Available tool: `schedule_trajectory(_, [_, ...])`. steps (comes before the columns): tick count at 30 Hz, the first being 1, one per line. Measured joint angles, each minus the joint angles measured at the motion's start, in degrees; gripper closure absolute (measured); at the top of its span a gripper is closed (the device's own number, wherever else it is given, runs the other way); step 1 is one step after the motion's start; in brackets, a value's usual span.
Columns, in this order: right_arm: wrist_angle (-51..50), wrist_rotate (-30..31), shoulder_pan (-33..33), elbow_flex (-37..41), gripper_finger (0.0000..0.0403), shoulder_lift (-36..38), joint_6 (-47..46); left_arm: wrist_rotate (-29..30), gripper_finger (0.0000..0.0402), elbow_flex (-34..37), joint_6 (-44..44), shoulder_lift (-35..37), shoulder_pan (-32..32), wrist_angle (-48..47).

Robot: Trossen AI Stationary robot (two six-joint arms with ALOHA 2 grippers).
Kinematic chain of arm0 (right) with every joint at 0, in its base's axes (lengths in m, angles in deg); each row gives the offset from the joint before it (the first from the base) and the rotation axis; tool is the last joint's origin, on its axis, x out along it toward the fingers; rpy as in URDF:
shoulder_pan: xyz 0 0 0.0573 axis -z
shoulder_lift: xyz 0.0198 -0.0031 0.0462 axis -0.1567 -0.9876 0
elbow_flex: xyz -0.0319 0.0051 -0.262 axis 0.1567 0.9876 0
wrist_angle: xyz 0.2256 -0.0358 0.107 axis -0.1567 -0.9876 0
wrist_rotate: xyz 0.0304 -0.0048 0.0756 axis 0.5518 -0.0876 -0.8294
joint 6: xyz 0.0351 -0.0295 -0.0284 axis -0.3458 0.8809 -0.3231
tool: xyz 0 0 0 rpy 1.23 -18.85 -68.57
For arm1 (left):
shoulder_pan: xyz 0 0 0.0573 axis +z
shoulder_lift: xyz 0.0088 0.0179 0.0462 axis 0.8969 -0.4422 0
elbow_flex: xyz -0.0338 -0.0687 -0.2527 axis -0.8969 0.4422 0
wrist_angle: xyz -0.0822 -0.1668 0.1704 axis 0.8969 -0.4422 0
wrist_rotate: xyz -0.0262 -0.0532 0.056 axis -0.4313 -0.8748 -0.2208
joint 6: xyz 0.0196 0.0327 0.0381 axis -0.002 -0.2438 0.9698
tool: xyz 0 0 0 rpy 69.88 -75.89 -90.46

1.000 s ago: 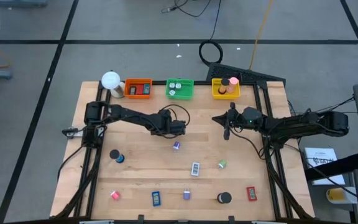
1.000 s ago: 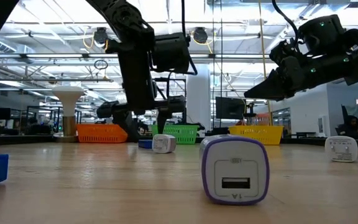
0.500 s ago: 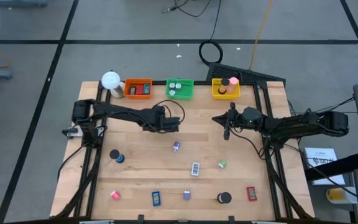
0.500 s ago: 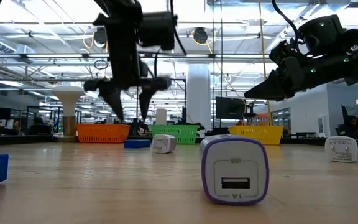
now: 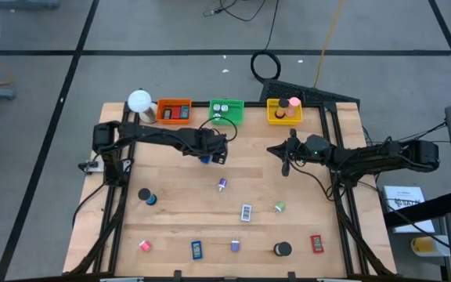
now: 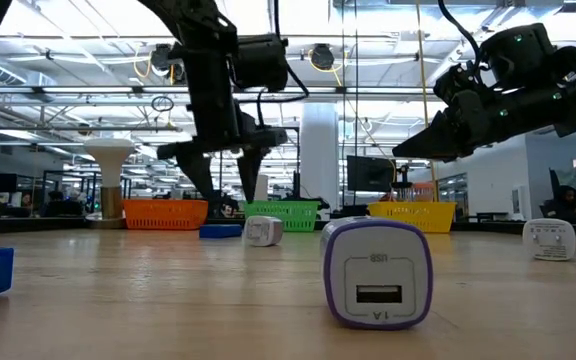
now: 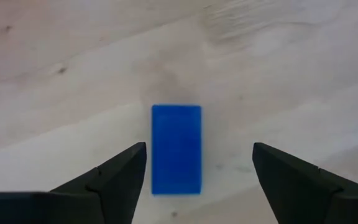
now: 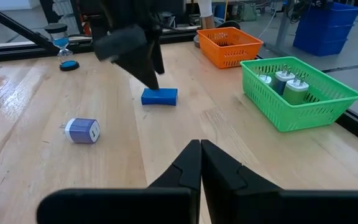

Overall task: Pick & Place Office items
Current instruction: Put the blue digital clock into the orange basket

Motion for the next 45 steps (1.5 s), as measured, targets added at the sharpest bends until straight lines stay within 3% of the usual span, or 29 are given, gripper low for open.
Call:
schedule_trajectory(7, [-0.1, 0.0, 0.0, 0.0, 0.0402, 0.0, 0.0, 0.0, 0.0104, 0.0, 0.6, -2.8, 1.1, -0.2])
schedule_trajectory(17, [-0.4, -0.1, 0.0, 0.0, 0.0402, 0.0, 0.3, 0.3, 0.0171, 2.9, 0.3, -3.4, 1.0, 2.6])
schedule_trajectory(29, [-0.4, -0.1, 0.0, 0.0, 0.0401, 0.0, 0.4, -0.6, 0.0186, 5.6, 0.3, -3.4, 1.0, 5.8])
schedule_trajectory(33, [-0.4, -0.1, 0.0, 0.0, 0.0402, 0.0, 0.4, -0.7, 0.0219, 5.6, 0.3, -3.2, 1.1, 5.8])
schedule_trajectory(36, [-0.4, -0.1, 0.0, 0.0, 0.0401, 0.0, 0.4, -1.2, 0.0248, 5.7, 1.0, -2.3, 2.0, 5.2])
schedule_trajectory(45, [-0.4, -0.1, 0.0, 0.0, 0.0401, 0.0, 0.4, 0.7, 0.0248, 5.7, 2.8, 7.0, 9.1, 0.3])
